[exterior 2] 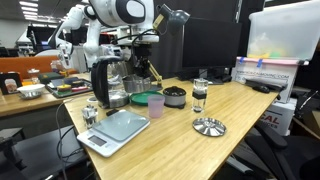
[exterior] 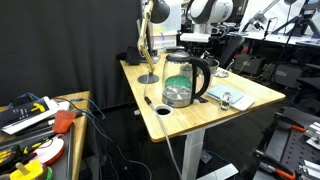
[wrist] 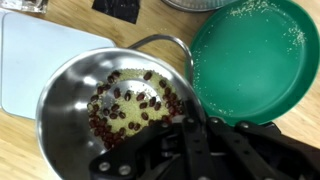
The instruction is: Transfer the silver pot from the scale to the green plate
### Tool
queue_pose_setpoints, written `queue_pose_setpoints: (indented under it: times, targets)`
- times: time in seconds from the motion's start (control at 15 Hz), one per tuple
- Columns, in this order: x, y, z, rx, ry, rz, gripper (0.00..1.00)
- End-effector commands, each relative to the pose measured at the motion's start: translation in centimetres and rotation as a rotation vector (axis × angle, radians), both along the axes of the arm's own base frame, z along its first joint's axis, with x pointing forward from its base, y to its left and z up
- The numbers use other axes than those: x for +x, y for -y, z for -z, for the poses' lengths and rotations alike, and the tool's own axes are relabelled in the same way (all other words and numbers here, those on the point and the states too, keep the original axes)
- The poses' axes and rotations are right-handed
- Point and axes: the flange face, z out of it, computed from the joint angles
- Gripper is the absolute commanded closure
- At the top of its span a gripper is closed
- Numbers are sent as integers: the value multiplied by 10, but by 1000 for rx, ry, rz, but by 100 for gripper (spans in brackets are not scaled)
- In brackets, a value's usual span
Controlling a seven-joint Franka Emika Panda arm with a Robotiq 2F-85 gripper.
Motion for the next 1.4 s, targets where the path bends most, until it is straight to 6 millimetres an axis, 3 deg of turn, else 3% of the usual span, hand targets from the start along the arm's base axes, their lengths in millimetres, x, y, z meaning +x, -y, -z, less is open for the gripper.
queue_pose_setpoints:
  times: [0.0, 0.33, 0.93, 1.33]
  targets:
    - [23, -4, -2, 29, 11, 17, 99]
    - [45, -13, 1, 50, 24, 11, 99]
    - [89, -46, 33, 73, 18, -66, 99]
    - [114, -52, 47, 65, -7, -99, 99]
